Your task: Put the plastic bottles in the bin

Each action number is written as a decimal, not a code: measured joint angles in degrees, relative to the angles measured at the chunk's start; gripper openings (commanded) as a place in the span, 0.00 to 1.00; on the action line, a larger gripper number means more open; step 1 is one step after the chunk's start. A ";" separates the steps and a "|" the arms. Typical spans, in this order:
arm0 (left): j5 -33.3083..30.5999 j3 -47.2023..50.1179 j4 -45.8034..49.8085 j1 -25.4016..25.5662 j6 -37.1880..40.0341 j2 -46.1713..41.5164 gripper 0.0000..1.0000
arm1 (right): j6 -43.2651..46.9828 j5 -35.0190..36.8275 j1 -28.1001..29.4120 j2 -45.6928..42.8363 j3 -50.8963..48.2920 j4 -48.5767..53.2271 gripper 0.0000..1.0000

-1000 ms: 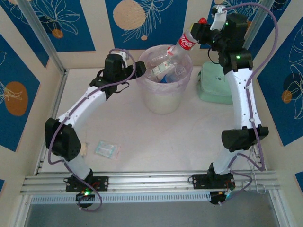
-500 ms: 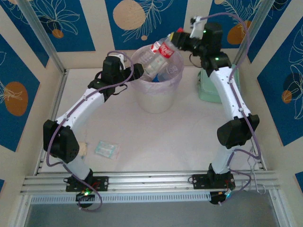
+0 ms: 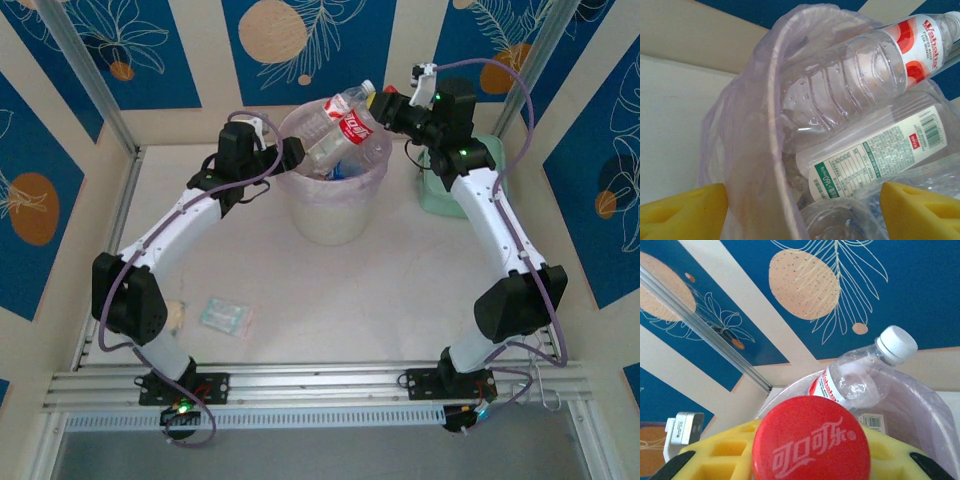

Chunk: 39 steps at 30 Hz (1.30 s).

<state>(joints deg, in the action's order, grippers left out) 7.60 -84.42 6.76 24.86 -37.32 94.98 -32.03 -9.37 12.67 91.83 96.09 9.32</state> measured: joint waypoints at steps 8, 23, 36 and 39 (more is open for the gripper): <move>0.96 2.78 -1.64 0.00 -1.25 -1.79 0.80 | -8.98 -2.69 -2.54 1.44 0.22 -1.66 0.00; -2.29 3.21 -1.40 0.00 -0.55 -7.15 0.91 | -20.31 1.53 -0.31 3.02 -4.70 -13.03 0.07; -6.86 -3.98 2.16 0.00 3.30 0.17 0.91 | -14.58 4.79 1.99 -0.55 -9.79 -8.72 0.73; -7.82 -5.25 2.67 0.00 3.85 0.81 0.91 | -9.62 3.96 2.25 -0.52 -5.38 1.81 0.86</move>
<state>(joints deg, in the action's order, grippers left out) -0.23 -89.67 9.43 24.86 -33.47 95.79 -41.65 -5.41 14.92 91.31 90.72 11.14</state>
